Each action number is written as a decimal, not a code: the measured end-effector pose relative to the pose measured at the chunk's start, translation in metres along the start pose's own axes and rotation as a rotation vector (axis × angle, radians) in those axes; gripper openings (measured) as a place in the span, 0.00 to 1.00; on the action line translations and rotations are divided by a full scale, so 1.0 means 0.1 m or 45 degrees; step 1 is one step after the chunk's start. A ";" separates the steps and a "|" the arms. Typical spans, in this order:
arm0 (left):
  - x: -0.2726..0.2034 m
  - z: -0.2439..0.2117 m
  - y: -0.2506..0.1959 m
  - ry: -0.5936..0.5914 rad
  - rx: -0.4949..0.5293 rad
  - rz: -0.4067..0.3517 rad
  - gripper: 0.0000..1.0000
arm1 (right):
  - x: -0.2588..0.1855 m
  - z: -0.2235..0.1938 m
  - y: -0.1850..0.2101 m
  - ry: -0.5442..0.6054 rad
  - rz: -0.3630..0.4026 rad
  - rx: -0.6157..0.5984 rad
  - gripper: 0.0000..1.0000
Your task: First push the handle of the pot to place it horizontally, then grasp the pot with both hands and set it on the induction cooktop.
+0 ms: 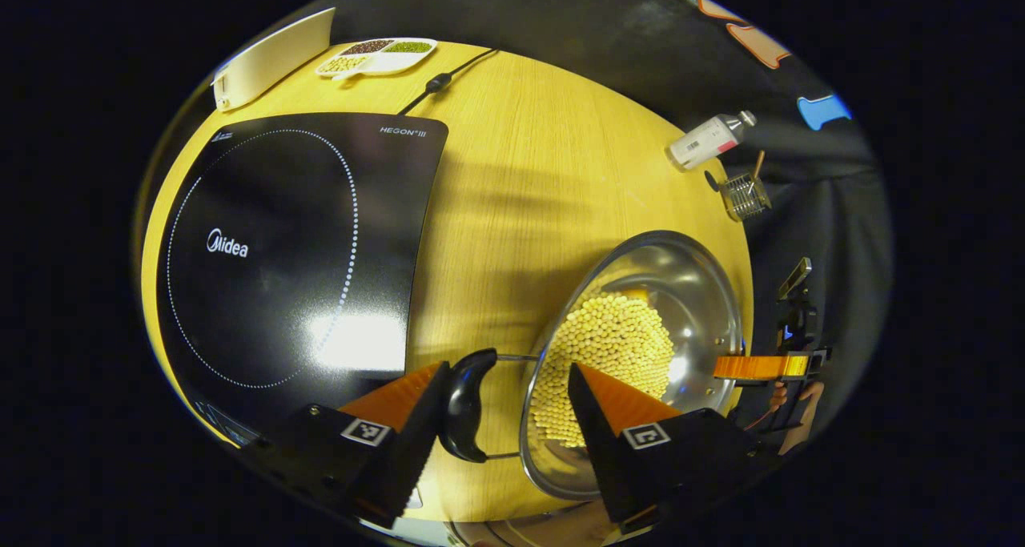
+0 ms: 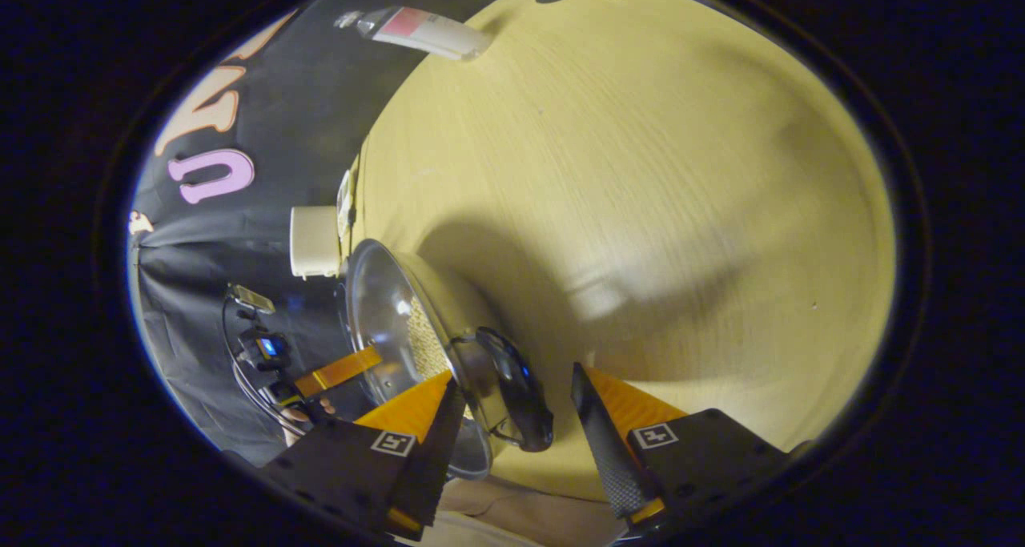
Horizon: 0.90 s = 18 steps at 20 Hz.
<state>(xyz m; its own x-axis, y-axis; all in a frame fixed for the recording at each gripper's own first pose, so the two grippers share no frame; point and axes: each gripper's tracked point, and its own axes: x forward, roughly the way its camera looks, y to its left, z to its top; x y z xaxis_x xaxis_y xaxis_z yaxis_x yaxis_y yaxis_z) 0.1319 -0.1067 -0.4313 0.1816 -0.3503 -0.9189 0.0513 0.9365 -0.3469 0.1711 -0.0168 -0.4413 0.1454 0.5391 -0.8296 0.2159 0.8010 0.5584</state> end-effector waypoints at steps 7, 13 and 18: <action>0.02 -0.13 0.01 0.043 -0.001 0.025 0.60 | 0.00 0.03 -0.06 -0.050 -0.056 -0.136 0.44; -0.03 -0.29 -0.21 0.046 0.103 0.018 0.55 | -0.28 -0.09 -0.28 -0.092 -0.163 -0.211 0.46; -0.22 -0.45 -0.32 0.066 0.097 -0.024 0.58 | -0.54 -0.27 -0.24 -0.169 -0.146 -0.178 0.46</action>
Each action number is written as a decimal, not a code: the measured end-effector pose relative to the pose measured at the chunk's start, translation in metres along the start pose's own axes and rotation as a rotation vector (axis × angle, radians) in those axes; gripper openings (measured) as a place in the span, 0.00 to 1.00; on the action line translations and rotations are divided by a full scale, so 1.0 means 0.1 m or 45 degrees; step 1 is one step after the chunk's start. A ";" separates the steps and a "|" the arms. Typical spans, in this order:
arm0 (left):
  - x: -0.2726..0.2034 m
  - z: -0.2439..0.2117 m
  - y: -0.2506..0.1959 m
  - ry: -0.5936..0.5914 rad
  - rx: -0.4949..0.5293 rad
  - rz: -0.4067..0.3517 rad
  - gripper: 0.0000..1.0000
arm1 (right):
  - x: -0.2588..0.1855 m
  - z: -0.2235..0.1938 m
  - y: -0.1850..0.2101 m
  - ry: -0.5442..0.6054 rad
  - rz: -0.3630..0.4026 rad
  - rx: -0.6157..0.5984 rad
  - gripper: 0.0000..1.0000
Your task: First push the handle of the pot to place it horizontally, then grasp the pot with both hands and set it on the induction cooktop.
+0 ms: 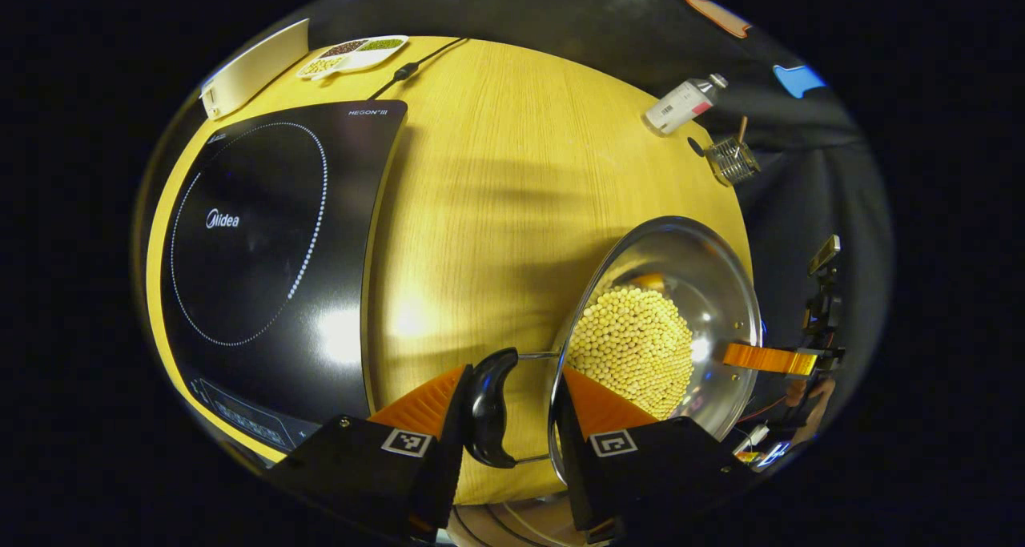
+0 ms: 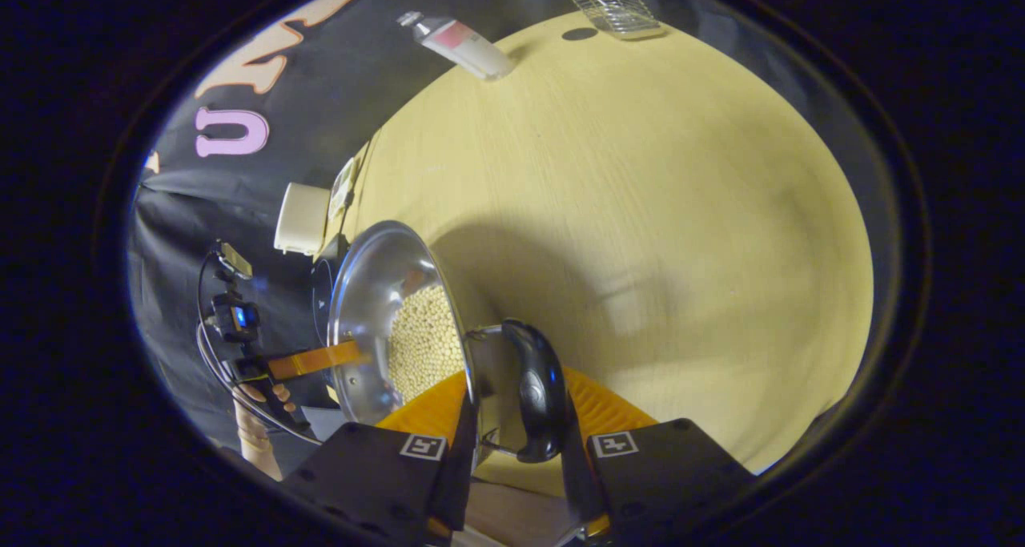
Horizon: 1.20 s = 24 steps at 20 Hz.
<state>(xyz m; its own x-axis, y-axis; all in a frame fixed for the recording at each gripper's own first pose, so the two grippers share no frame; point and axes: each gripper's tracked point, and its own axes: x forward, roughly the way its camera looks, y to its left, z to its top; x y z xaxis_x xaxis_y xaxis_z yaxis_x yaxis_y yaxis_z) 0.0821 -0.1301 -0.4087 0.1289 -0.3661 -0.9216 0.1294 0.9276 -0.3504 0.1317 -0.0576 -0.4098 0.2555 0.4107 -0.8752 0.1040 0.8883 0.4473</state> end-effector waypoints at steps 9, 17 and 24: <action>-0.39 -0.22 0.10 -0.006 0.133 -0.088 0.55 | -0.36 -0.61 0.27 -0.125 -0.020 0.093 0.51; -0.99 -0.24 0.86 -0.043 0.224 -0.168 0.57 | -0.21 -1.20 1.15 -0.278 -0.055 0.164 0.44; -1.37 -0.15 1.71 -0.111 0.209 -0.156 0.59 | 0.18 -1.36 2.05 -0.361 -0.013 0.132 0.50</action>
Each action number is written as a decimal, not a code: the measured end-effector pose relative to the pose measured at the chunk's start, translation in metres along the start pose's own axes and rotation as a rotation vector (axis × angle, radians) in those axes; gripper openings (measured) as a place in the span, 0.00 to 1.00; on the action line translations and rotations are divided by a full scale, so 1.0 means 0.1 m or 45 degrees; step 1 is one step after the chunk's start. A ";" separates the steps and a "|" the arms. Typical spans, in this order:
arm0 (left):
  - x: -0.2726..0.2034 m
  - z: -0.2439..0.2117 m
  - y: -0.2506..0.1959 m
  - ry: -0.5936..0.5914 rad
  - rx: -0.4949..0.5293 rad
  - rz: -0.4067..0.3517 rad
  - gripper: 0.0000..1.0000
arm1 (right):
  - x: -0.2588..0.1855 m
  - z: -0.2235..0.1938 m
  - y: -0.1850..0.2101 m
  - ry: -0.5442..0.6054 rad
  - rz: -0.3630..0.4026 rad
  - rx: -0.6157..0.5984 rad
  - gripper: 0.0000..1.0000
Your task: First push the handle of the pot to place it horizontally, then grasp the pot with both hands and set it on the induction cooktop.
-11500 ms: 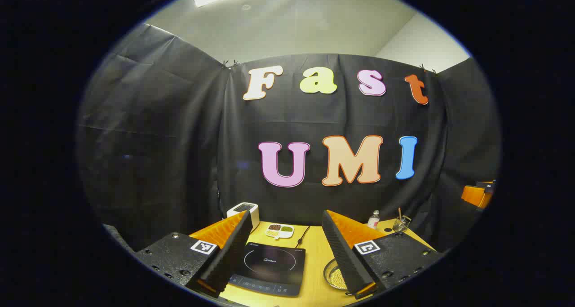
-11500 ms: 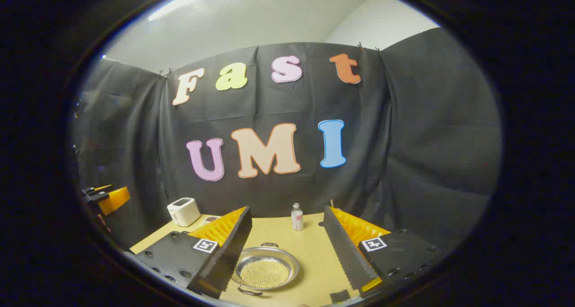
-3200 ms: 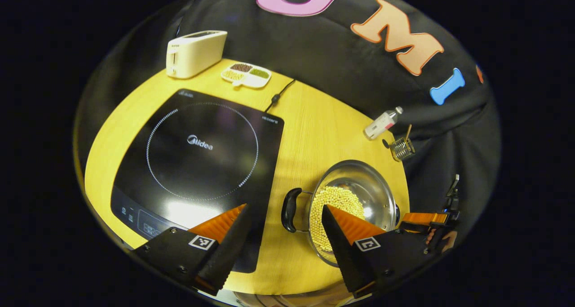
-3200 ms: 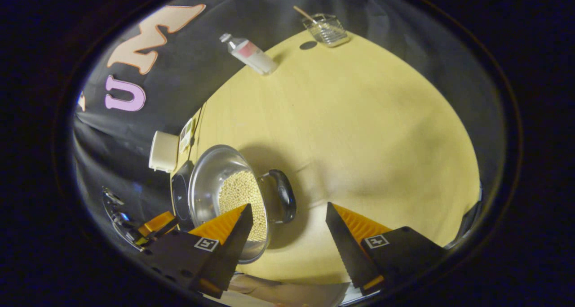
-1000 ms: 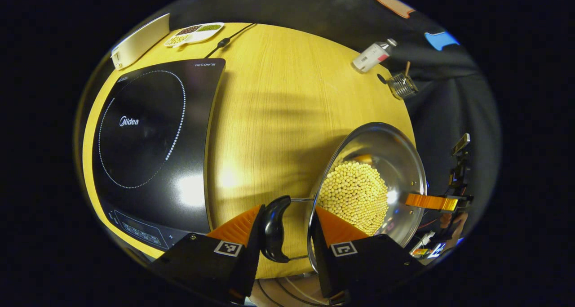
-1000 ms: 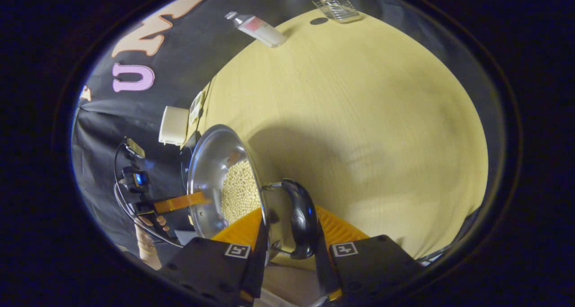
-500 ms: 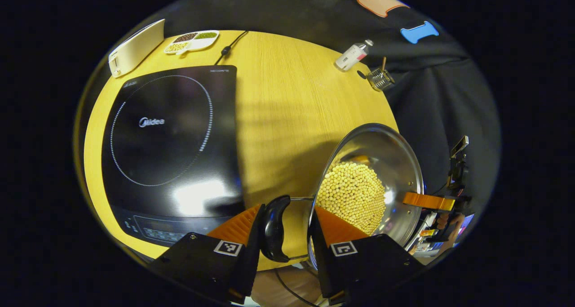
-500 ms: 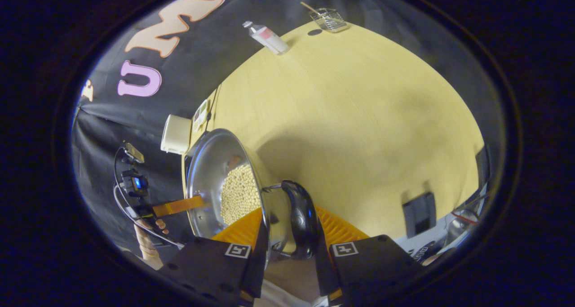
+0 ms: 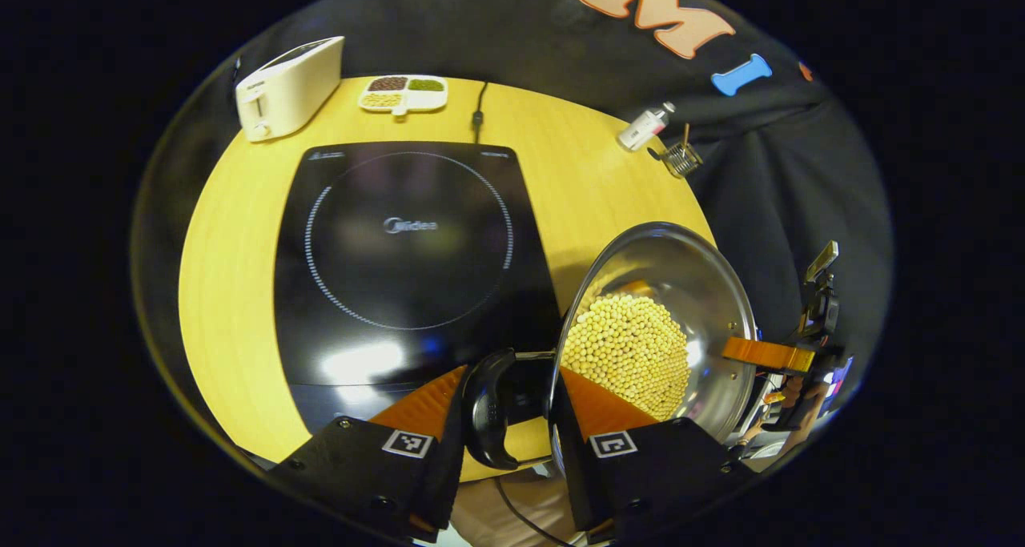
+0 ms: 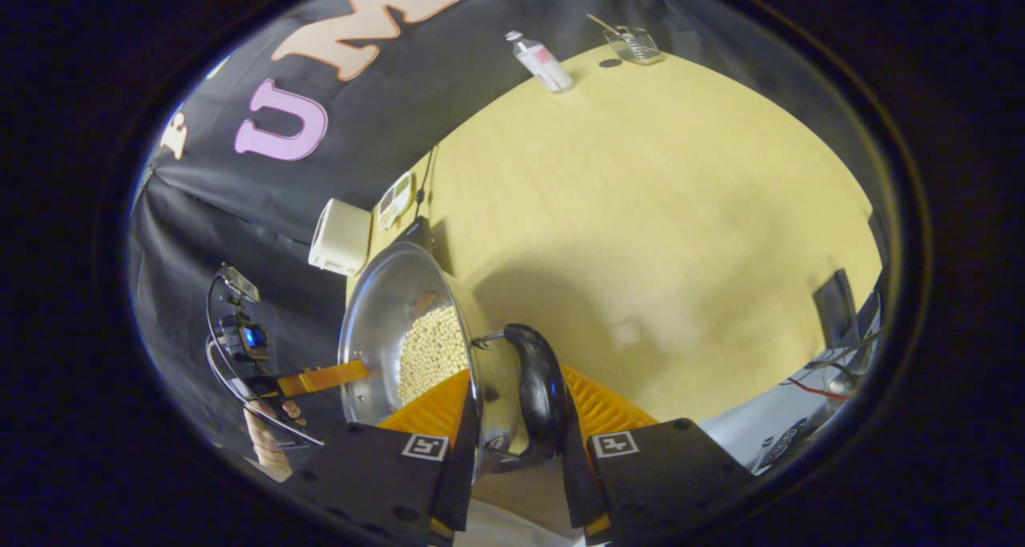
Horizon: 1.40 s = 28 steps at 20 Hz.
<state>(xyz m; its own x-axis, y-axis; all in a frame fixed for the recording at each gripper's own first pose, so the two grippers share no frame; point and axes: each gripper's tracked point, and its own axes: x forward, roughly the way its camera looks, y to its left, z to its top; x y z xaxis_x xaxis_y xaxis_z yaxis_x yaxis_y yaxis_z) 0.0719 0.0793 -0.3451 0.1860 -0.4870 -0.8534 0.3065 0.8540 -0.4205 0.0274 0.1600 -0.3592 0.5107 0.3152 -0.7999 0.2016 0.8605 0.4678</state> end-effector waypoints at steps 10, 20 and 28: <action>-0.28 0.29 0.97 -0.127 -0.040 0.085 0.58 | 0.61 -0.02 0.95 -0.022 0.062 -0.067 0.49; -0.21 0.84 1.71 -0.295 -0.028 0.221 0.57 | 1.36 0.36 1.56 -0.136 0.119 -0.079 0.39; -0.12 1.15 1.96 -0.379 -0.002 0.314 0.56 | 1.87 0.64 1.68 -0.154 0.120 -0.070 0.44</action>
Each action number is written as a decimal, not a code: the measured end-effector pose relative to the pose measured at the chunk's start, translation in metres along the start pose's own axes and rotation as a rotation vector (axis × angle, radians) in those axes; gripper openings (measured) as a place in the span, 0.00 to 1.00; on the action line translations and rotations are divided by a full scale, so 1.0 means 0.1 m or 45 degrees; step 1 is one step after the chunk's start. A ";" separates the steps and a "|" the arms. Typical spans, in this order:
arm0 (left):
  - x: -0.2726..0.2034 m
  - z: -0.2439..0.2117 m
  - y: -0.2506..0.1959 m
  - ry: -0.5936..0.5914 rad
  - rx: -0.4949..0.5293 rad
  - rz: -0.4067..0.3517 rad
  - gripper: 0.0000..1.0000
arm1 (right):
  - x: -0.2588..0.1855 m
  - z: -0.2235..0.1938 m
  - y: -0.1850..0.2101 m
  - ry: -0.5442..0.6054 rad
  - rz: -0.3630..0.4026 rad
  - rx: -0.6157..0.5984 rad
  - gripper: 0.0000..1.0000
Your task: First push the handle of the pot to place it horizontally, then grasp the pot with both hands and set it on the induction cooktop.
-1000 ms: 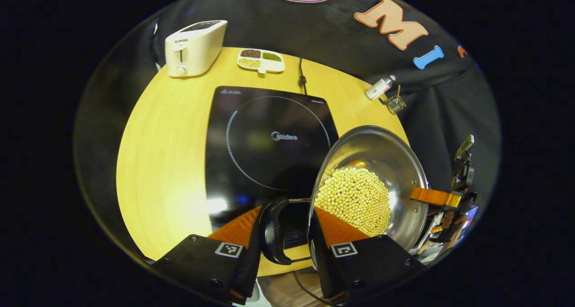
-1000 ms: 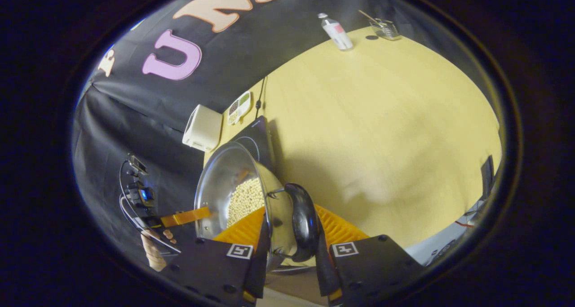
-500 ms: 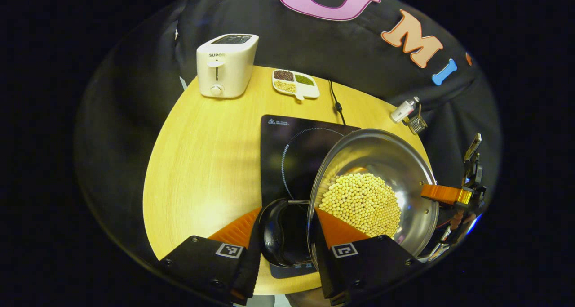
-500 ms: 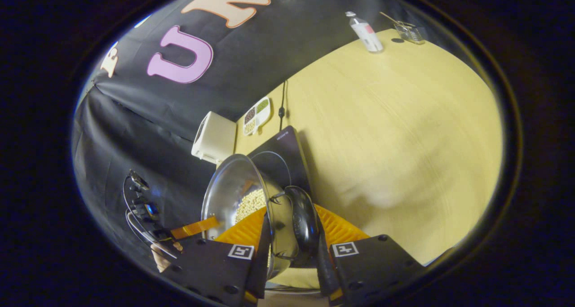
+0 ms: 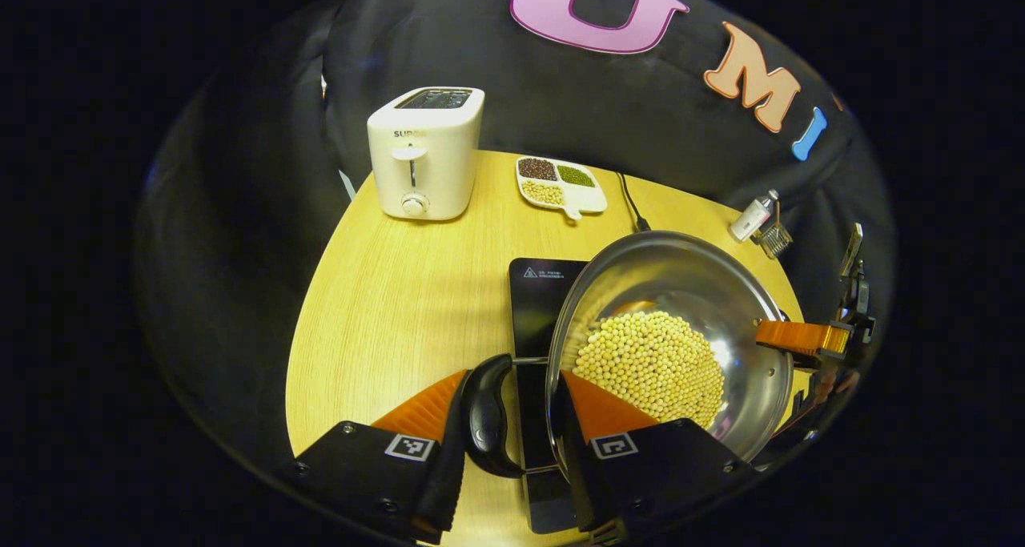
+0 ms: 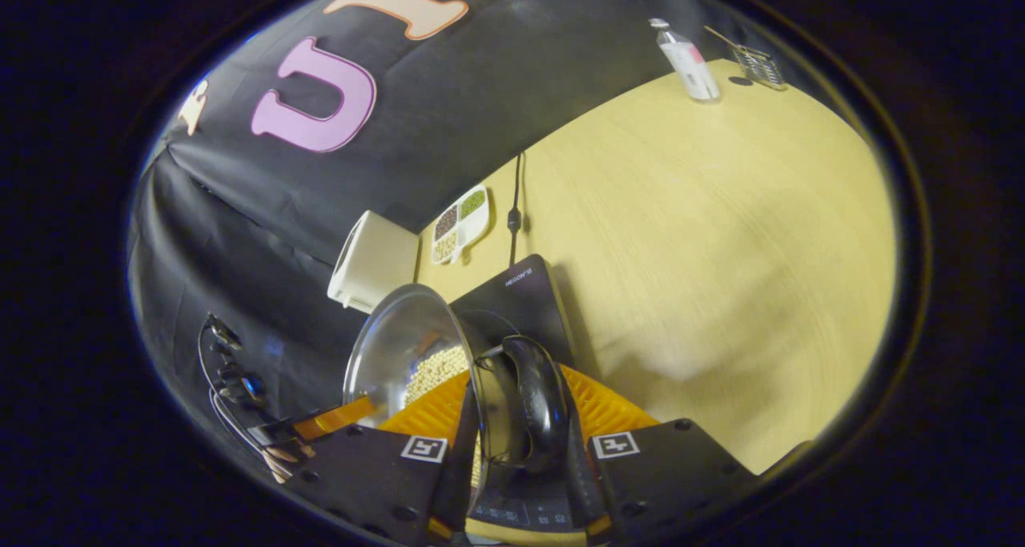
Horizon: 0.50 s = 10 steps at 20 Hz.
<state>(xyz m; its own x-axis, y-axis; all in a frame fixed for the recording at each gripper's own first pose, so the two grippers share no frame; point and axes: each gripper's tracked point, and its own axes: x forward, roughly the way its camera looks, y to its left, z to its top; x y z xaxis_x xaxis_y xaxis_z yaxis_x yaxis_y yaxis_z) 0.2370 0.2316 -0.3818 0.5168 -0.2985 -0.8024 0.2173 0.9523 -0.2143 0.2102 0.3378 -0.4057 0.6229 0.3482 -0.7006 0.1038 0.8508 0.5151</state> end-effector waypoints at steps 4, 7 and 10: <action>0.01 0.01 0.01 -0.002 -0.005 0.017 0.58 | 0.09 -0.01 -0.05 0.005 -0.005 -0.012 0.45; 0.01 0.00 0.01 -0.009 -0.023 0.029 0.62 | 0.10 0.01 -0.05 0.020 -0.001 0.016 0.48; 0.00 0.00 -0.02 -0.026 -0.063 0.028 0.61 | 0.13 0.02 -0.04 0.020 0.004 0.019 0.47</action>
<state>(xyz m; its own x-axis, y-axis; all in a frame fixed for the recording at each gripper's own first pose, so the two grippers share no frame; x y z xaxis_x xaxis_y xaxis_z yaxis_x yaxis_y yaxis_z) 0.2365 0.2298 -0.3817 0.5380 -0.2782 -0.7957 0.1646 0.9605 -0.2245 0.2193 0.3382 -0.4156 0.6113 0.3572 -0.7062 0.1133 0.8437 0.5248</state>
